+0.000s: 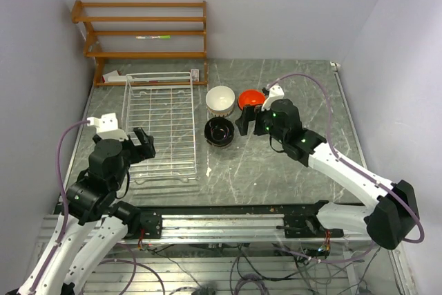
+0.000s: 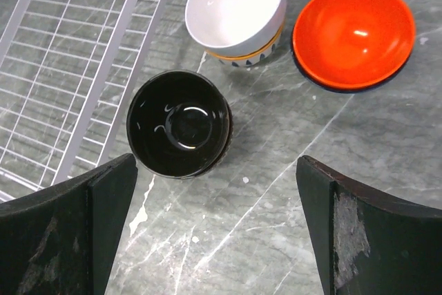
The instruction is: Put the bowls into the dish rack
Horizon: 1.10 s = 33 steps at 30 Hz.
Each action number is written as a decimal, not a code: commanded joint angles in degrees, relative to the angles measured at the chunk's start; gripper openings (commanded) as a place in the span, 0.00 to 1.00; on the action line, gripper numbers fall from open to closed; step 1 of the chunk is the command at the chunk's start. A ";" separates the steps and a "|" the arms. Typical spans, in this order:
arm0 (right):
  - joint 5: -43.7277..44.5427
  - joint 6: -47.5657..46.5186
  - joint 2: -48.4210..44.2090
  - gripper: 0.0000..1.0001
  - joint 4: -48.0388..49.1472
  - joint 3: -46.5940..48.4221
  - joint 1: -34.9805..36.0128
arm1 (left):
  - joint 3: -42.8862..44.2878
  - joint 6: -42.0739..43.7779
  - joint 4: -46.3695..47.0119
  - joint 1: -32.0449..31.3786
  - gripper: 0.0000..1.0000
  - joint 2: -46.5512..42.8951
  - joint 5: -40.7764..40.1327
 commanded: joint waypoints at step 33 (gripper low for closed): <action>-3.98 5.36 -2.94 1.00 0.21 -7.30 -19.13 | 11.09 2.15 21.44 -23.81 0.84 35.85 2.24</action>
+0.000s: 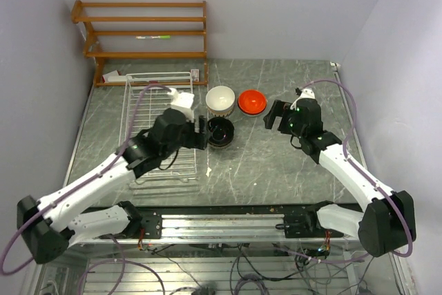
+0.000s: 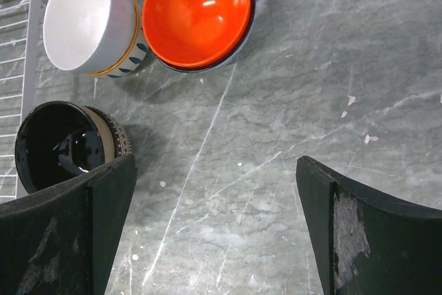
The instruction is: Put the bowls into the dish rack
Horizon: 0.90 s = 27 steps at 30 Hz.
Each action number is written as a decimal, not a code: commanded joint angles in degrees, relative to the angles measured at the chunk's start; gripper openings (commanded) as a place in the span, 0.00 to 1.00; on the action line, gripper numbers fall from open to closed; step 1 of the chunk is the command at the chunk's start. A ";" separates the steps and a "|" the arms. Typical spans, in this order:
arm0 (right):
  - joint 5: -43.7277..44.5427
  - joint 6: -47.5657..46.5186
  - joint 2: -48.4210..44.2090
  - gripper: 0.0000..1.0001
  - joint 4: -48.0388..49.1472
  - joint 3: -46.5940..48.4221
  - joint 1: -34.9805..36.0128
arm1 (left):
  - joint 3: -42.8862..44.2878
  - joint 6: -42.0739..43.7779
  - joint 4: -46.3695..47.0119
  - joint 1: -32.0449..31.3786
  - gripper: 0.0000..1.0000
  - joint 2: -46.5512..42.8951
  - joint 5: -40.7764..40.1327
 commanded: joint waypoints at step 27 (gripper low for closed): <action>-10.16 4.13 -0.51 0.92 4.79 -4.42 -9.97 | 21.65 16.62 11.62 -11.92 0.76 46.27 -8.53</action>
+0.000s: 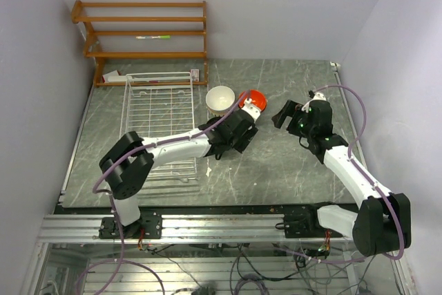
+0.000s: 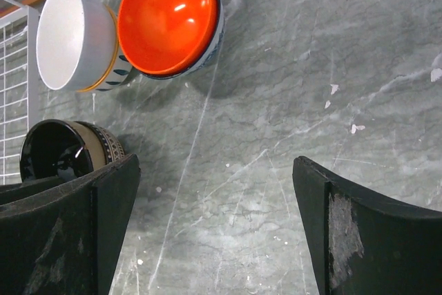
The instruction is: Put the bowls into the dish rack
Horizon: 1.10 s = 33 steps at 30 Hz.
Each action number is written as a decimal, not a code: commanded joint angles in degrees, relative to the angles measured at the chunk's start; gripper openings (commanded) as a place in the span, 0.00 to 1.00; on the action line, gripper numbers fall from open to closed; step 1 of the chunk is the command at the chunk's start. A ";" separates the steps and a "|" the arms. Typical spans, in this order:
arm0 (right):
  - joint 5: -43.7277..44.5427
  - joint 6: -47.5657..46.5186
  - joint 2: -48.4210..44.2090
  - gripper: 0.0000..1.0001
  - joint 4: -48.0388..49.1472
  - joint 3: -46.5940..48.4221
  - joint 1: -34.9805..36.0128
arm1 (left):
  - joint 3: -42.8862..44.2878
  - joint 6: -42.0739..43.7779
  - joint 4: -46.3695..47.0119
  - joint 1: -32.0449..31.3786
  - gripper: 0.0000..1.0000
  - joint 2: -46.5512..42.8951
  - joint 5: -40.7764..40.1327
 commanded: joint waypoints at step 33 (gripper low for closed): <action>-2.72 0.89 -0.27 0.90 2.86 -1.60 -1.73 | 0.27 -1.33 4.02 2.57 0.49 4.55 -3.03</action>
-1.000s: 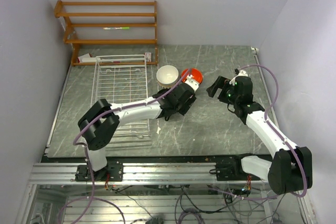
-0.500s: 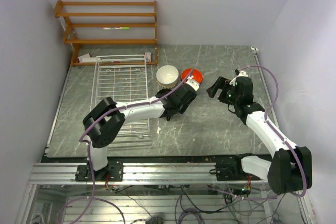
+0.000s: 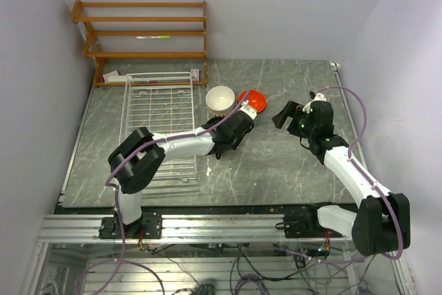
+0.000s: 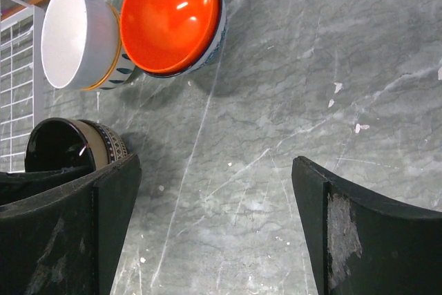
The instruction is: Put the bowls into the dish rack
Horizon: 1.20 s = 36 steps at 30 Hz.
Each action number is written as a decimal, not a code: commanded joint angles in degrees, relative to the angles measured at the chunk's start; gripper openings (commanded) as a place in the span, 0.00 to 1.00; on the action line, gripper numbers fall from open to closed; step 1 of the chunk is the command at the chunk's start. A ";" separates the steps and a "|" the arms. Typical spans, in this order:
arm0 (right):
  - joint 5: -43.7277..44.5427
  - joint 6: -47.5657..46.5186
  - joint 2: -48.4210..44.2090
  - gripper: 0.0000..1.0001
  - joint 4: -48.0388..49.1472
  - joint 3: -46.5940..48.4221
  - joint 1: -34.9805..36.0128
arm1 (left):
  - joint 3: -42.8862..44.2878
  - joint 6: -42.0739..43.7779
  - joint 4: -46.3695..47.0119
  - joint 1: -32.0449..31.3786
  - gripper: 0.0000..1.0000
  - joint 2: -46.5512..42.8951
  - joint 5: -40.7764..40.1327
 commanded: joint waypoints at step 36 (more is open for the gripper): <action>-1.21 0.54 0.24 0.90 1.64 -0.68 -0.83 | -1.64 -2.01 3.34 0.53 0.07 -3.21 1.54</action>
